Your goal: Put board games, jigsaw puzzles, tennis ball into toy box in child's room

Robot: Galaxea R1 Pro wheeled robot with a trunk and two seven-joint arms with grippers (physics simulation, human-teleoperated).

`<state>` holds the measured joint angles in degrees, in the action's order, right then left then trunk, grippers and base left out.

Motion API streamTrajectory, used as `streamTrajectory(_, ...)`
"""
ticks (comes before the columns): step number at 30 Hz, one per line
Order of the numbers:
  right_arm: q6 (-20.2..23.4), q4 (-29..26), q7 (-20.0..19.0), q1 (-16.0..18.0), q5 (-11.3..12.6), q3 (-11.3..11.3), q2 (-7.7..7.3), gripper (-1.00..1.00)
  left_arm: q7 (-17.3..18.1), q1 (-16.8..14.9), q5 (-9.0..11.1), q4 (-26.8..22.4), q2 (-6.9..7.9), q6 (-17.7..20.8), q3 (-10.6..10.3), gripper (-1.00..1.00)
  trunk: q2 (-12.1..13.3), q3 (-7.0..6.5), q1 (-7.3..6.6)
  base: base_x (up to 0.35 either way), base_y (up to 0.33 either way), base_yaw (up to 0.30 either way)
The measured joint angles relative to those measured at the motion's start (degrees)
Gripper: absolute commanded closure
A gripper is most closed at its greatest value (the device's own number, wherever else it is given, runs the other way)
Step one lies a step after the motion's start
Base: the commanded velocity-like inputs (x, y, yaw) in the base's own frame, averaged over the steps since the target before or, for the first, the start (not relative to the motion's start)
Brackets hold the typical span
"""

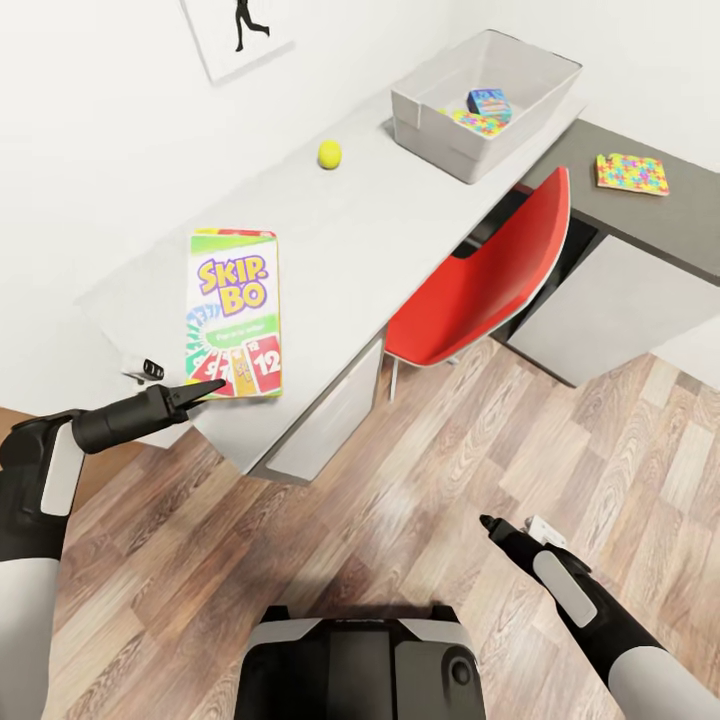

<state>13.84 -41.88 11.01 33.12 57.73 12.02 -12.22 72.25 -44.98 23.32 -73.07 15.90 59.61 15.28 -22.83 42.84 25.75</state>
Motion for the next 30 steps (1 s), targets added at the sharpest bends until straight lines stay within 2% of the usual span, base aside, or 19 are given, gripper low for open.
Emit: streamTrajectory(30,-0.16,0.0,0.0,0.0,0.08,0.25,0.09,-1.0,0.2,0.1,-0.05,-0.14,0.0,-0.01,0.0,1.0,0.0,-2.76,0.0,0.0,0.0,0.0)
